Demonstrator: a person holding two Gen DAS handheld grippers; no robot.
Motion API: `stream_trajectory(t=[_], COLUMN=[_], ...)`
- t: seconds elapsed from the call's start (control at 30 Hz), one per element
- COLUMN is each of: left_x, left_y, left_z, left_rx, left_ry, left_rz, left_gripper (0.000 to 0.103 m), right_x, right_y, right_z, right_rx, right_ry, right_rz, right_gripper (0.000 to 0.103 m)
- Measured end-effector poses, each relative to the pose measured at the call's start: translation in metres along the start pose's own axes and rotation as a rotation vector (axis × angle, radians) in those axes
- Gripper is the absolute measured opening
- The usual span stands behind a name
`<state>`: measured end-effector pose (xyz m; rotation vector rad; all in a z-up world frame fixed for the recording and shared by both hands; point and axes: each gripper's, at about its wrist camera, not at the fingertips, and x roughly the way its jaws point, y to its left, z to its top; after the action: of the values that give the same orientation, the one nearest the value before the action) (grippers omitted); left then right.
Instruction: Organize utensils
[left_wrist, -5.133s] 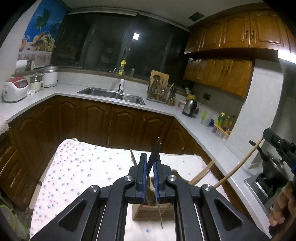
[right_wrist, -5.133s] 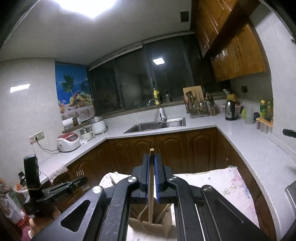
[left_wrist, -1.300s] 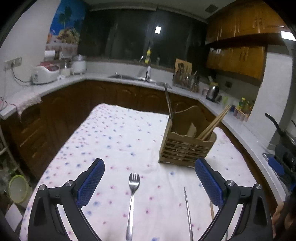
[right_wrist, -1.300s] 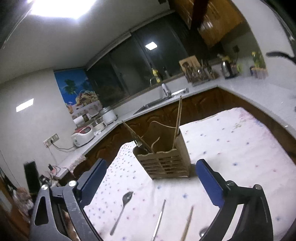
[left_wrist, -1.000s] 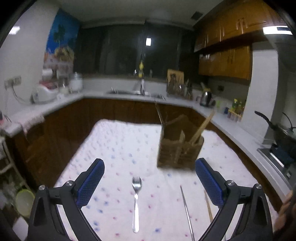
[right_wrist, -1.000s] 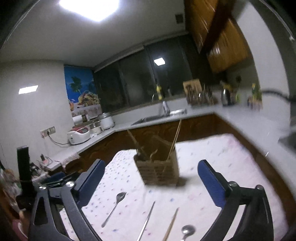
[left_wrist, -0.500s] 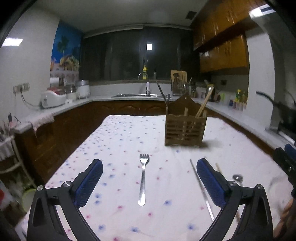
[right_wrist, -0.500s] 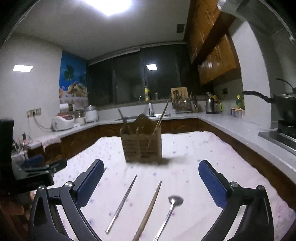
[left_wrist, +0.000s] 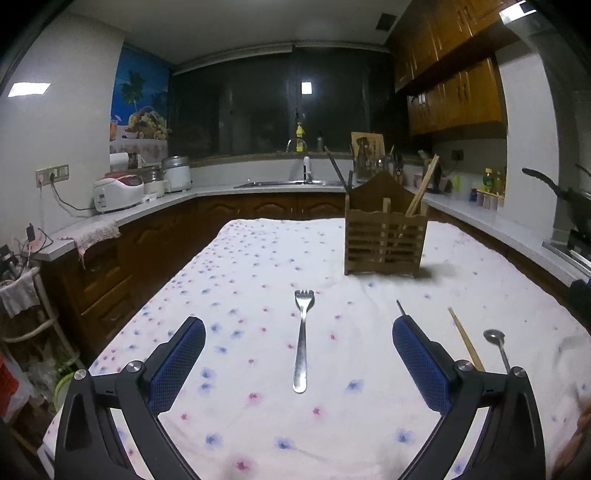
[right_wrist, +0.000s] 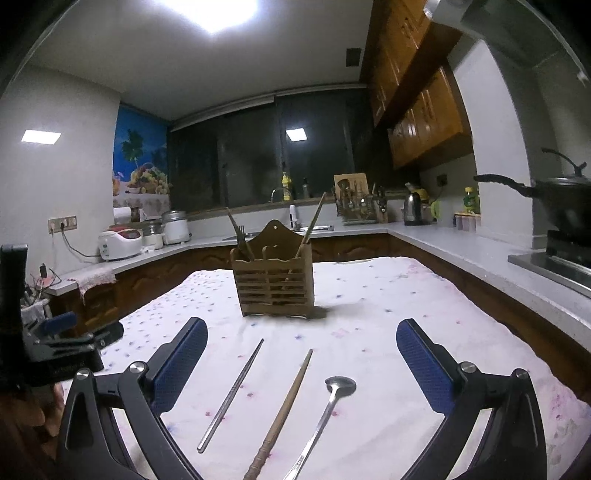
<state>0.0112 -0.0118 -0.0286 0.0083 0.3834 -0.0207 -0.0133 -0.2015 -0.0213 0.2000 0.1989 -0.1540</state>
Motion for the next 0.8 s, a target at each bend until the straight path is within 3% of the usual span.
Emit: stream_trajectory(t=[0.8], left_x=[-0.003], left_y=[0.010], left_z=[0.002], left_rx=[-0.025], left_ry=[-0.040], left_rz=[-0.003], left_gripper=[0.102], right_x=[0.002], right_y=[-0.003], right_z=[-0.006], right_rx=[0.002], right_ry=[0.010], right_rz=[-0.005], right_gripper=[0.103])
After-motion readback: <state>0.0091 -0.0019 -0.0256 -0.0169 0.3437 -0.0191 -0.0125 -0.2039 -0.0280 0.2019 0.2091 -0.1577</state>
